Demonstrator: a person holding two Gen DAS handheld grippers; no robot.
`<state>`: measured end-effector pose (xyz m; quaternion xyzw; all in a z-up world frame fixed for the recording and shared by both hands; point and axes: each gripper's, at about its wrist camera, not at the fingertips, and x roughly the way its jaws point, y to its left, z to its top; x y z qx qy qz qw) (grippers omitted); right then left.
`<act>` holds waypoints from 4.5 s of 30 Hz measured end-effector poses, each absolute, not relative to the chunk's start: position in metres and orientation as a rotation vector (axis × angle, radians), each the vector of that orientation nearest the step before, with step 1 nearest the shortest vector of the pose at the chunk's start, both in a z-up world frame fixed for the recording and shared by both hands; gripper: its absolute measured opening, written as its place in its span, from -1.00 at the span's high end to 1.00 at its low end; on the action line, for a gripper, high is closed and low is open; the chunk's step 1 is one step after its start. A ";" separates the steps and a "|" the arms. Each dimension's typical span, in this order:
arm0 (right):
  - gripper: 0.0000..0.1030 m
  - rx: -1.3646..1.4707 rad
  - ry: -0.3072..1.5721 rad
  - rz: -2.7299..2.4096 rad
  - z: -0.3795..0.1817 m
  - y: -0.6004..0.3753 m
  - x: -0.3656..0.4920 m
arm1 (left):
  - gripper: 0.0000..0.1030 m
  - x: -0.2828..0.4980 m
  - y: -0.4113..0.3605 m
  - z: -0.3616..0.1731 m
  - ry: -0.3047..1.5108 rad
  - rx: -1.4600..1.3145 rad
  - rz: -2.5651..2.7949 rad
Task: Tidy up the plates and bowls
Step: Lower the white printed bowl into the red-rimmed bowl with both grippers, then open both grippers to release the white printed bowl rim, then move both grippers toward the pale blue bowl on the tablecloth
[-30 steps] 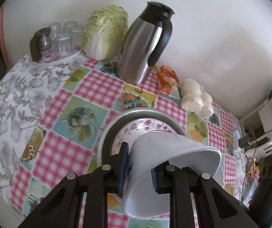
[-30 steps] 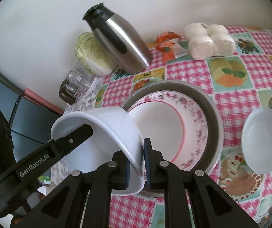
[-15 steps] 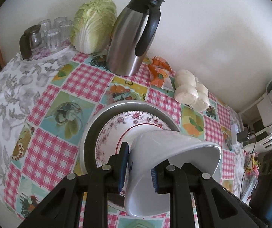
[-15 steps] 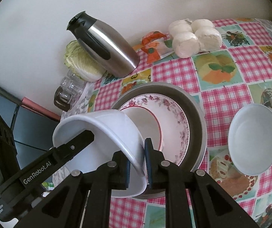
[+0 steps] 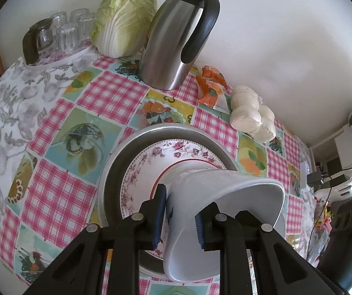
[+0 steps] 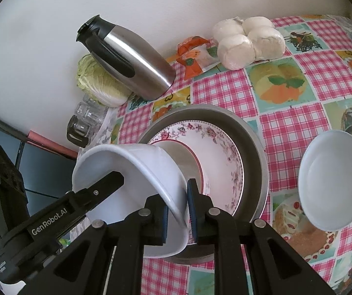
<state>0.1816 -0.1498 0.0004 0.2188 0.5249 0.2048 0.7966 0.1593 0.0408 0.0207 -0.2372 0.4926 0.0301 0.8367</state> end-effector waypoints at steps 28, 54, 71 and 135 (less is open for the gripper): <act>0.56 0.477 1.131 0.421 -0.001 -0.151 0.189 | 0.49 0.162 0.052 0.017 1.044 -0.523 0.076; 0.56 0.414 1.081 0.404 0.017 -0.153 0.185 | 0.00 0.154 0.063 0.033 1.015 -0.517 0.122; -0.47 0.289 1.028 0.323 0.021 -0.152 0.185 | -0.64 0.155 0.070 0.027 1.037 -0.436 0.225; -0.75 0.094 0.866 0.115 0.027 -0.230 0.074 | -1.00 0.066 -0.007 0.051 0.807 -0.222 0.200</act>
